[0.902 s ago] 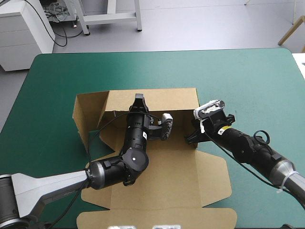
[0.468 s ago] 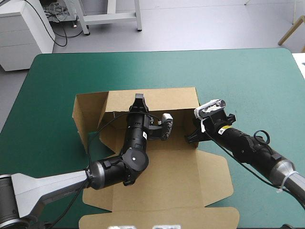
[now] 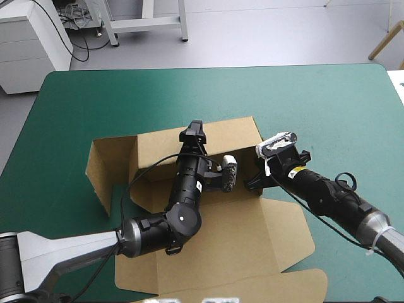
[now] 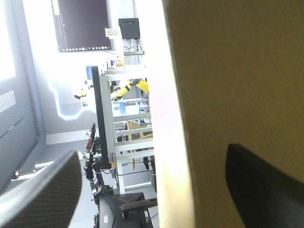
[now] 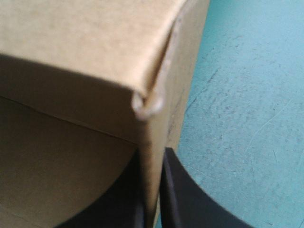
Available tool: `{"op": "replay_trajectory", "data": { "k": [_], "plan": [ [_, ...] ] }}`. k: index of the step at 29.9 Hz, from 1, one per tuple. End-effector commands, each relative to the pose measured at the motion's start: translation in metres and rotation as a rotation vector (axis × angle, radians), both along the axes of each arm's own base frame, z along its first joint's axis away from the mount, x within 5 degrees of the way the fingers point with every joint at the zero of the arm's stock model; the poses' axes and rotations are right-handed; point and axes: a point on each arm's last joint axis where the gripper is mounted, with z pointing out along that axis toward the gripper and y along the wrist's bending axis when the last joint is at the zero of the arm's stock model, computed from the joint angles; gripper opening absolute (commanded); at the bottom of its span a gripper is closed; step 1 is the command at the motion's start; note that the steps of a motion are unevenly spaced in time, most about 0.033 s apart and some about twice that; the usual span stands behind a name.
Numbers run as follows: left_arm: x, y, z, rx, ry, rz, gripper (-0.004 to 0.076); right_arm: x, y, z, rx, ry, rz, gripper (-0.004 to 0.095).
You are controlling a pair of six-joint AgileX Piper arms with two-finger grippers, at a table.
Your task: Fold the box
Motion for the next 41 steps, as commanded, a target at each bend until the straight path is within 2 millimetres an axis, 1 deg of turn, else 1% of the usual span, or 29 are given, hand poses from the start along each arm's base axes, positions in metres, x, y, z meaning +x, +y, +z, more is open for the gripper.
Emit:
{"op": "replay_trajectory", "data": {
  "k": [1,4,6,11,15,19,23,27,29,30,32,34,37,39,41],
  "plan": [
    [-0.015,-0.008,0.029,-0.042,-0.14,-0.042,0.0617,0.002,0.001,0.02,0.019,-0.097,-0.002,-0.0017],
    [-0.027,-0.013,0.031,-0.045,-0.16,-0.054,0.0617,0.007,-0.001,0.029,0.038,-0.12,-0.021,-0.0017],
    [-0.034,-0.016,0.032,-0.048,-0.171,-0.061,0.0617,0.012,-0.006,0.037,0.05,-0.138,-0.046,-0.0017],
    [-0.046,-0.02,0.034,-0.051,-0.198,-0.064,0.0617,0.024,-0.024,0.052,0.063,-0.161,-0.116,-0.0017],
    [-0.057,-0.023,0.036,-0.056,-0.222,-0.061,0.0617,0.031,-0.041,0.054,0.032,-0.158,-0.162,-0.0017],
    [-0.061,-0.025,0.036,-0.058,-0.224,-0.072,0.0617,0.038,-0.053,0.051,0.021,-0.142,-0.209,-0.0017],
    [-0.061,-0.025,0.036,-0.058,-0.224,-0.072,0.0617,0.047,-0.058,0.051,0.015,-0.142,-0.231,-0.0017],
    [-0.061,-0.025,0.036,-0.058,-0.223,-0.074,0.0617,0.063,-0.054,0.056,0.012,-0.147,-0.229,-0.0017],
    [-0.061,-0.025,0.036,-0.058,-0.223,-0.074,0.0599,0.072,-0.051,0.059,0.014,-0.132,-0.222,-0.0017],
    [-0.061,-0.025,0.036,-0.058,-0.223,-0.074,0.0577,0.075,-0.05,0.059,0.011,-0.127,-0.217,-0.0017],
    [-0.061,-0.025,0.036,-0.058,-0.223,-0.074,0.0496,0.083,-0.047,0.06,0.01,-0.113,-0.209,-0.0017],
    [-0.061,-0.025,0.036,-0.058,-0.224,-0.072,0.0361,0.09,-0.046,0.062,0.01,-0.112,-0.206,-0.0017],
    [-0.061,-0.025,0.036,-0.045,-0.227,-0.072,0.0111,0.096,-0.044,0.063,0.01,-0.109,-0.202,-0.0017],
    [-0.06,-0.024,0.036,-0.018,-0.23,-0.069,-0.0003,0.096,-0.044,0.063,0.009,-0.102,-0.199,-0.0018],
    [-0.059,-0.023,0.036,-0.004,-0.213,-0.055,0.0,0.096,-0.044,0.062,0.001,-0.099,-0.195,-0.0018]
  ]
}}
